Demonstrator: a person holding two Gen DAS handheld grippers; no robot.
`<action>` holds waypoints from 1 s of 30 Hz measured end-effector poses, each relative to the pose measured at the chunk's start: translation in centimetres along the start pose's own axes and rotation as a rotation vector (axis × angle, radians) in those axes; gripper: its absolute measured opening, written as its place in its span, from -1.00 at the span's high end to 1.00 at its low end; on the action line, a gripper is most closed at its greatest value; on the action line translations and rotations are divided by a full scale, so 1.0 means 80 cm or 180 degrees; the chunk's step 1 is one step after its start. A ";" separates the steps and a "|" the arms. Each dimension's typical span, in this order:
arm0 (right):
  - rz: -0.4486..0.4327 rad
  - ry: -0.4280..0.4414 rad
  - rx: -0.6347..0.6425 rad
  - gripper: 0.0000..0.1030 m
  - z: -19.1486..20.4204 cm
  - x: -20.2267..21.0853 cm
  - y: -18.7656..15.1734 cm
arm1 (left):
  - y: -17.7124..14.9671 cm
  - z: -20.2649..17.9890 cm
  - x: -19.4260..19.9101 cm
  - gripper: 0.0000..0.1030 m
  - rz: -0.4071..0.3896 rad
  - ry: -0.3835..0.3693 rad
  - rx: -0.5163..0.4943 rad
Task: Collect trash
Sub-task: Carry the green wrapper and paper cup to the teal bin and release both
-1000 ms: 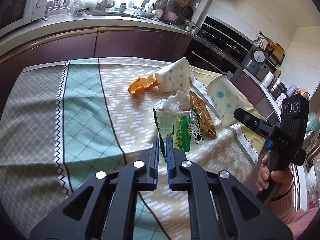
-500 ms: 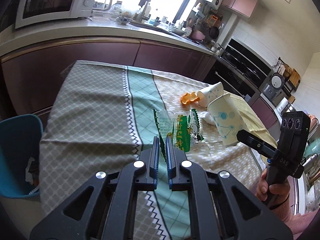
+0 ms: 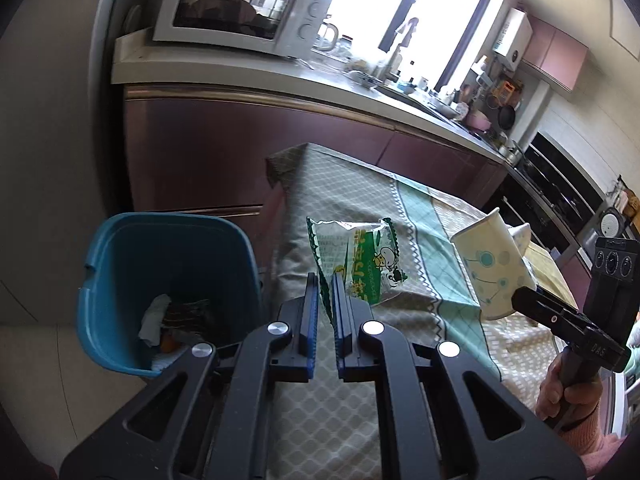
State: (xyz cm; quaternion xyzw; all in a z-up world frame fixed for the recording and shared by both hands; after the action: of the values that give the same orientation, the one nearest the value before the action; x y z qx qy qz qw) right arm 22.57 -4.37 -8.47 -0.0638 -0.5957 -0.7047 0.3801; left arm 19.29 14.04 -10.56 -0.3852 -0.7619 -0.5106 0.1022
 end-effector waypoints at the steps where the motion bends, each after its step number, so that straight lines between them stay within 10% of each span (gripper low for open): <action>1: 0.0025 0.0038 0.0043 -0.15 0.010 -0.008 0.002 | 0.001 0.013 0.005 0.86 -0.0022 0.0057 0.0036; 15: 0.0461 0.0309 0.0513 -0.15 0.123 -0.116 0.006 | -0.024 0.150 0.030 0.86 0.0020 0.0583 0.0406; 30: 0.1019 0.0263 0.0650 -0.16 0.164 -0.221 -0.018 | -0.039 0.194 -0.024 0.83 0.0206 0.0695 0.0578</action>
State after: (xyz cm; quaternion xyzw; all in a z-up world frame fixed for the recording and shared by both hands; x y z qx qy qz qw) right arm 29.33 15.44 -15.48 -0.0899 -0.6302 -0.5732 0.5160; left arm 22.14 25.84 -20.92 -0.3409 -0.7765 -0.4748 0.2353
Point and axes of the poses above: each gripper's, at about its wrist camera, not at the fingertips, and x roughly against the way its jaws point, z to its left, y to its top, the point moved 9 cm from there along -x, roughly the way its jaws point, and after that the axes turned 10 degrees about -y, right-handed, at the moved point
